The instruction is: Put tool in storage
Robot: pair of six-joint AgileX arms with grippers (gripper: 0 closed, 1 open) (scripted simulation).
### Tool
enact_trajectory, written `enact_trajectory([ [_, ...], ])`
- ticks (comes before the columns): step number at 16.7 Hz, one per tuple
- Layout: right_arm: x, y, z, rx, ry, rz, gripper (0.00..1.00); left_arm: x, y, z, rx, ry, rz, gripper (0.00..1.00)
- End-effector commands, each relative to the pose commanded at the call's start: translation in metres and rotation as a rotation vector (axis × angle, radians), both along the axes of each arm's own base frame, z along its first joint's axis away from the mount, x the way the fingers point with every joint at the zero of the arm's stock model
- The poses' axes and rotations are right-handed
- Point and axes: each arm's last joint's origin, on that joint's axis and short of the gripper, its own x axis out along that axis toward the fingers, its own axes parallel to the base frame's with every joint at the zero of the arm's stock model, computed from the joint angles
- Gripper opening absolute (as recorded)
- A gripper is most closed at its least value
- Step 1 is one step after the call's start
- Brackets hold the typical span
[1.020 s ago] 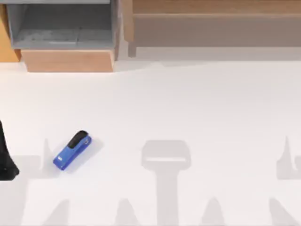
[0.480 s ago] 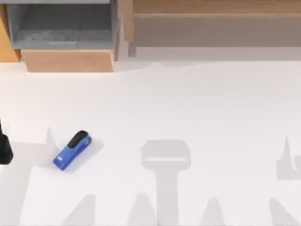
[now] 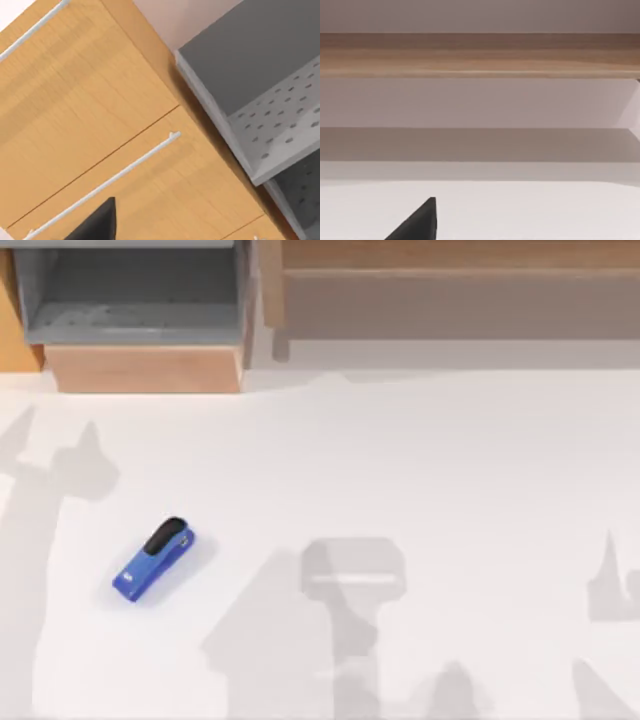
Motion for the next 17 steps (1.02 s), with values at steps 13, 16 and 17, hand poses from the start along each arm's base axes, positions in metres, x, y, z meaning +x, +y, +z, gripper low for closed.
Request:
enact_trajectory([
  [13,0.0,0.0,0.0,0.0,0.0,0.0,1.0,0.184,0.122,-0.123,0.799,0.02,0.036,1.0],
  [16,0.0,0.0,0.0,0.0,0.0,0.0,1.0,0.193,0.138,-0.156,0.888,0.027,0.034,1.0],
  [17,0.0,0.0,0.0,0.0,0.0,0.0,1.0,0.194,0.141,-0.162,0.904,0.028,0.033,1.0],
])
